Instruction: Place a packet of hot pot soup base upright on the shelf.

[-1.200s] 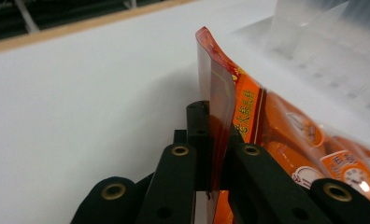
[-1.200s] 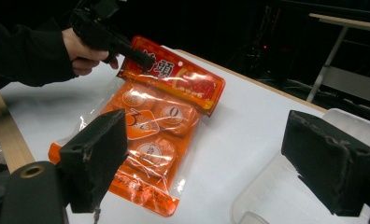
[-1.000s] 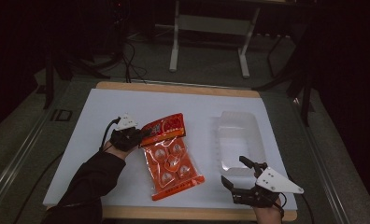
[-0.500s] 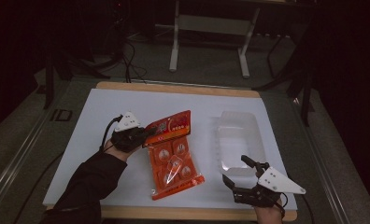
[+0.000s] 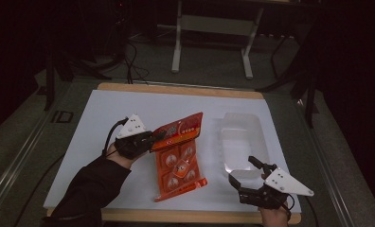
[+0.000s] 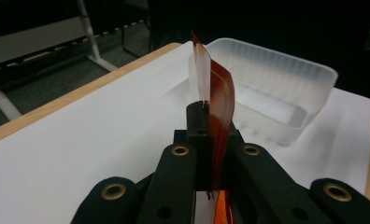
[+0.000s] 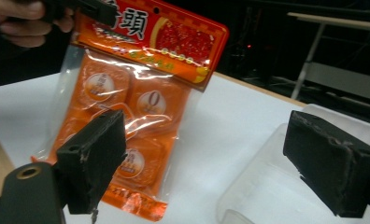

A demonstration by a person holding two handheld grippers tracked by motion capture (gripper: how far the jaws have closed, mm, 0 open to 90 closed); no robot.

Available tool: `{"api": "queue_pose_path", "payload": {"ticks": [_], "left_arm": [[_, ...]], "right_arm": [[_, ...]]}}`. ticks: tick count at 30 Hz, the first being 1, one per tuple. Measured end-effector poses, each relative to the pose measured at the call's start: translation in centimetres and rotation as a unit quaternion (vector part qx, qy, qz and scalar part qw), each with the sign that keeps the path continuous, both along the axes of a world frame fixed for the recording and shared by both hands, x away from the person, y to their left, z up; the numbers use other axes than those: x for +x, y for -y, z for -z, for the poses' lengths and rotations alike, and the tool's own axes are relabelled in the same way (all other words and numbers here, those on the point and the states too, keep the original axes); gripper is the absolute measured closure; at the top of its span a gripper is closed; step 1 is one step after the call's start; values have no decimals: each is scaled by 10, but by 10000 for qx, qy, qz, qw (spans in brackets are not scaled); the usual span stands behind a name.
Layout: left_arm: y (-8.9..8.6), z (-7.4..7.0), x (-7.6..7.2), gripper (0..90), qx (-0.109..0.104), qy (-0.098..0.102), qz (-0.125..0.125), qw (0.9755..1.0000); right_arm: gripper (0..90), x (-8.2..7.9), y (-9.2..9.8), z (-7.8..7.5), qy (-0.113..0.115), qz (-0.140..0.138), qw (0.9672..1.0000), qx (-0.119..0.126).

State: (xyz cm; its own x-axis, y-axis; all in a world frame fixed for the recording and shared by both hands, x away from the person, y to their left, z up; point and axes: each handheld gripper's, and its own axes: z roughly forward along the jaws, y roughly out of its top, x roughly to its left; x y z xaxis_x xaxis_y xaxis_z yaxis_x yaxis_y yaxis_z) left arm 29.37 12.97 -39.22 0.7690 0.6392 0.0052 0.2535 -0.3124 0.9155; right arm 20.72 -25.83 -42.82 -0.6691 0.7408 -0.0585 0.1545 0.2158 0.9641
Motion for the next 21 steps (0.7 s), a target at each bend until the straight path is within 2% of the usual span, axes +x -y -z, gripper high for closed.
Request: {"api": "queue_pose_path", "payload": {"ticks": [2, 13, 17, 20, 21], "left_arm": [[3, -4, -4, 900, 24, 43, 48, 10000], [12, -15, -17, 900, 25, 175, 265, 9995], [15, -21, -25, 900, -29, 257, 352, 9990], [16, -22, -27, 900, -42, 287, 366, 9989], [18, -27, -32, 900, -65, 356, 471, 9982]], "right_arm": [[130, 0, 1, -1, 48, 36, 10000, 13], [129, -1, -1, -1, -27, -35, 10000, -4], [127, -1, 2, -3, -16, -62, 9999, 108], [126, 0, 2, -4, -25, -23, 10000, 92], [108, 0, 2, -5, -3, 55, 10000, 72]]}}
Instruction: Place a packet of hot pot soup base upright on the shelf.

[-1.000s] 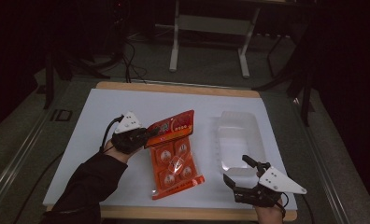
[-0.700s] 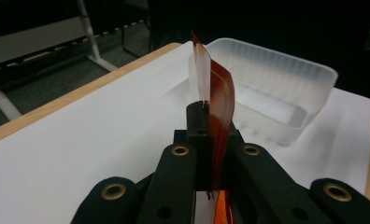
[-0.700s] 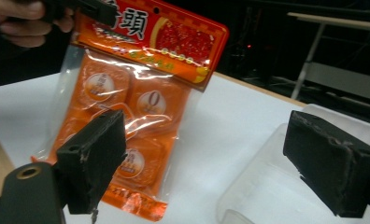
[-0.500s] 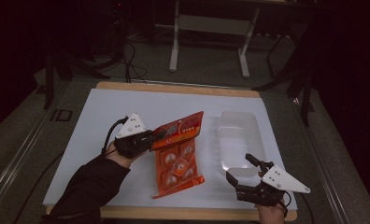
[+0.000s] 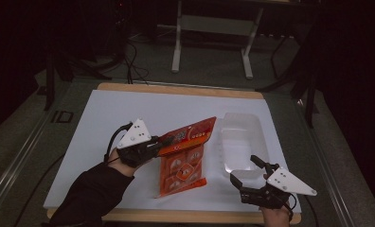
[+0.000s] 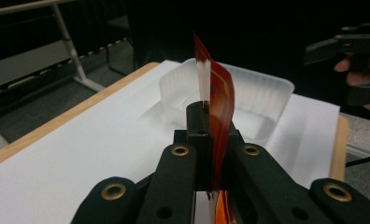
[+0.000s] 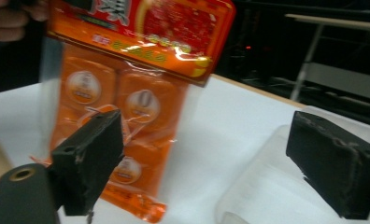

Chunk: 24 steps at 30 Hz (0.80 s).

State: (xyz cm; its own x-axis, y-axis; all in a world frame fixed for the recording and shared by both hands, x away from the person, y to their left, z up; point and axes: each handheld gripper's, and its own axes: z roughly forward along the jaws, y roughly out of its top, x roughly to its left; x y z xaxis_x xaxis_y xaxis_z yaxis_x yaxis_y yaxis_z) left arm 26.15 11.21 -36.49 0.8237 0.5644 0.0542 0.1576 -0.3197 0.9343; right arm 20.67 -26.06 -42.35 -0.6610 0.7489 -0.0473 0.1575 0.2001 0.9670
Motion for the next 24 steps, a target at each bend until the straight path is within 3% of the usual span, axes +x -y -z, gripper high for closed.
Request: {"api": "queue_pose_path", "payload": {"ticks": [5, 12, 15, 18, 24], "left_arm": [[3, -5, -4, 900, -30, 88, 62, 9999], [12, -19, -17, 900, -56, 261, 236, 9994], [15, -27, -23, 900, -46, 391, 292, 9988], [14, -37, -26, 900, -21, 538, 324, 9980], [8, -52, -26, 900, -21, 605, 380, 9974]], "right_arm": [[108, -1, 0, -3, -78, -69, 9999, -40], [113, 4, 6, -8, -264, -197, 9993, 198], [112, 7, 6, -14, -396, -99, 9989, 227], [114, 9, 5, -19, -377, -240, 9988, 175], [135, 15, -2, -33, -285, -350, 9990, 12]]}}
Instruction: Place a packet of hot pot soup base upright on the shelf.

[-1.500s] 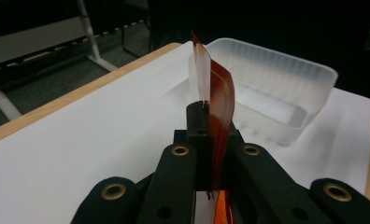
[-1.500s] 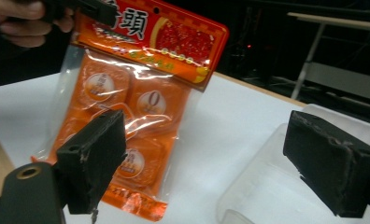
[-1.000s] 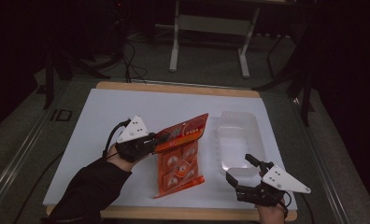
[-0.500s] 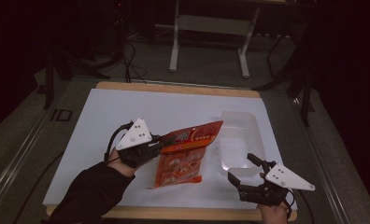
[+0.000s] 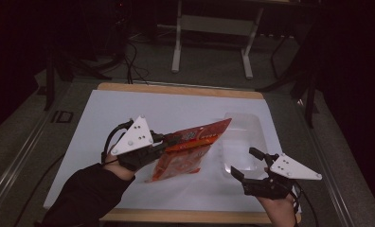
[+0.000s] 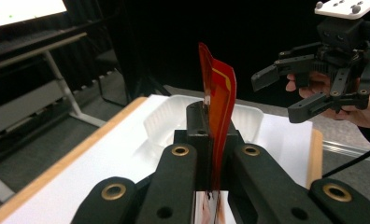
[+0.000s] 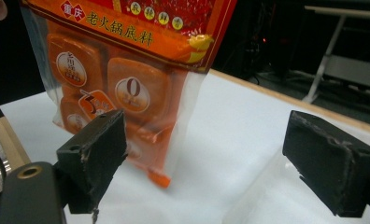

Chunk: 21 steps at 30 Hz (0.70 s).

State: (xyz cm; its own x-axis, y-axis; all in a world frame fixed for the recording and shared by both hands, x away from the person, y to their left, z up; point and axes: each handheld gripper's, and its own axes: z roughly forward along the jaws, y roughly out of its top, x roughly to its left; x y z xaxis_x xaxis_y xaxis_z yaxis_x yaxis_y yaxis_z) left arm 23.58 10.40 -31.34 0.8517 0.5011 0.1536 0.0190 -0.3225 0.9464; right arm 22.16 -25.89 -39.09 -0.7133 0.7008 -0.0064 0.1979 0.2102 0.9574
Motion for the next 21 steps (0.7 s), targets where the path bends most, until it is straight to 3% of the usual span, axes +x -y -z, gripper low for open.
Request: {"api": "queue_pose_path", "payload": {"ticks": [10, 14, 18, 21], "left_arm": [[-8, -20, -6, 900, -147, 115, 197, 9996], [-7, -22, -6, 900, -238, 13, 287, 9993], [-3, -20, -8, 900, -193, -23, 376, 9991], [-3, -19, -10, 900, -228, -12, 452, 9987]], "right_arm": [[138, 20, -9, -30, 297, -384, 9987, 151], [145, 30, -15, -41, 493, -599, 9966, 272], [163, 37, -22, -43, 608, -680, 9955, 244], [163, 44, -28, -40, 573, -885, 9942, 211]]}}
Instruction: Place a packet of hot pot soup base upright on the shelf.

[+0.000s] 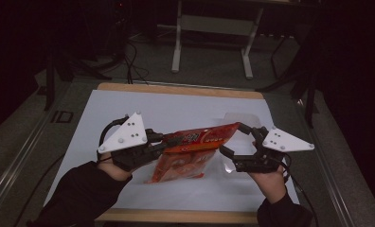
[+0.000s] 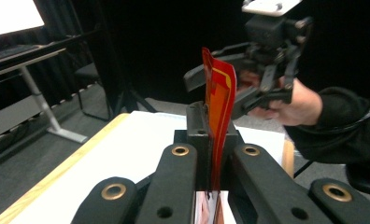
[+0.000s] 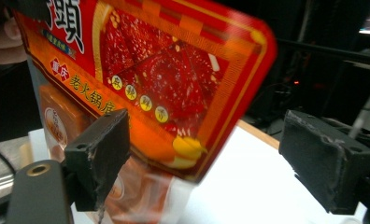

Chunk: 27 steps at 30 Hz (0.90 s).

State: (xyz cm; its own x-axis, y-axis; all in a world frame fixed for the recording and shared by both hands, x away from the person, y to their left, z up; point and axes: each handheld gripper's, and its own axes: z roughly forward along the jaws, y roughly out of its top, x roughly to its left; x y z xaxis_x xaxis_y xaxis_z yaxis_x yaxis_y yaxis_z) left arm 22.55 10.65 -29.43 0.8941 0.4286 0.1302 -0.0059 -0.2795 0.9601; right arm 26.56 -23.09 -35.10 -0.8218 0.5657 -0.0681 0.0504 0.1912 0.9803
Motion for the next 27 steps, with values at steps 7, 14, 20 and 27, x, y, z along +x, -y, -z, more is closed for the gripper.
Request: {"api": "queue_pose_path", "payload": {"ticks": [7, 14, 20, 27], "left_arm": [[3, 2, -5, 900, -103, -39, 179, 9998], [3, 4, -3, 900, -130, -58, 206, 9997], [2, 8, 2, 900, -153, -122, 155, 9997], [2, 14, 7, 900, -10, -194, 144, 9997]], "right_arm": [[251, 2, -13, 8, -253, -441, 9986, -114], [425, 1, -14, 8, -312, -862, 9958, -66], [604, 3, -11, 12, -481, -1368, 9894, -57], [871, 0, -24, 12, -587, -1914, 9789, -415]]}}
